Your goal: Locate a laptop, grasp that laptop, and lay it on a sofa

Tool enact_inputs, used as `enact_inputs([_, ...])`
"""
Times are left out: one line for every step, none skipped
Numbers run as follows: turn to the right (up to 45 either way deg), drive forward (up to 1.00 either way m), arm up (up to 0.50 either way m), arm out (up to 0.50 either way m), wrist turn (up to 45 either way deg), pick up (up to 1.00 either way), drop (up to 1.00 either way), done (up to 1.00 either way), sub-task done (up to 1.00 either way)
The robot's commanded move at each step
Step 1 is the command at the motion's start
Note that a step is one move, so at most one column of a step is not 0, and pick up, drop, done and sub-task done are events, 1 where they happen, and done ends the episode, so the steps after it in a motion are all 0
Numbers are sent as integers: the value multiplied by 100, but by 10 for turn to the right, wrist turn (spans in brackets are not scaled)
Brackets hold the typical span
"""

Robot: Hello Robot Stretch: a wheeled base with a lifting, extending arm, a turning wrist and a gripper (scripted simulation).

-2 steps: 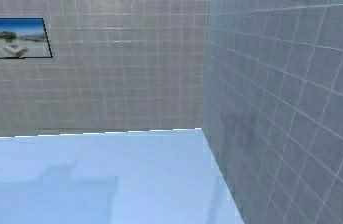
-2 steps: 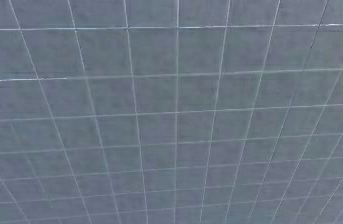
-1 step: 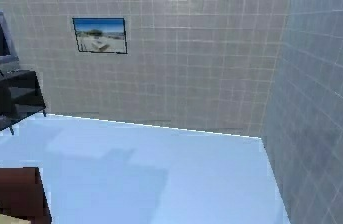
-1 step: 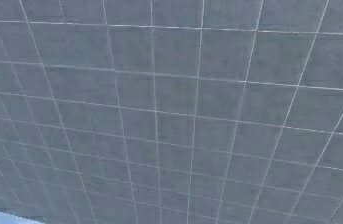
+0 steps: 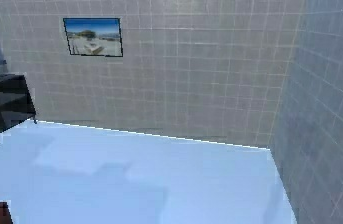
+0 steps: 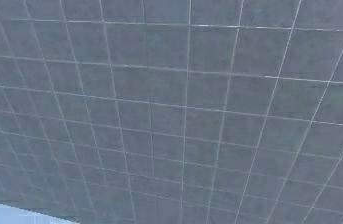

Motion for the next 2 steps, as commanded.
enact_inputs([-300,0,0,0,0,0,0,0,0])
enact_inputs([0,100,0,0,0,0,0,0,0])
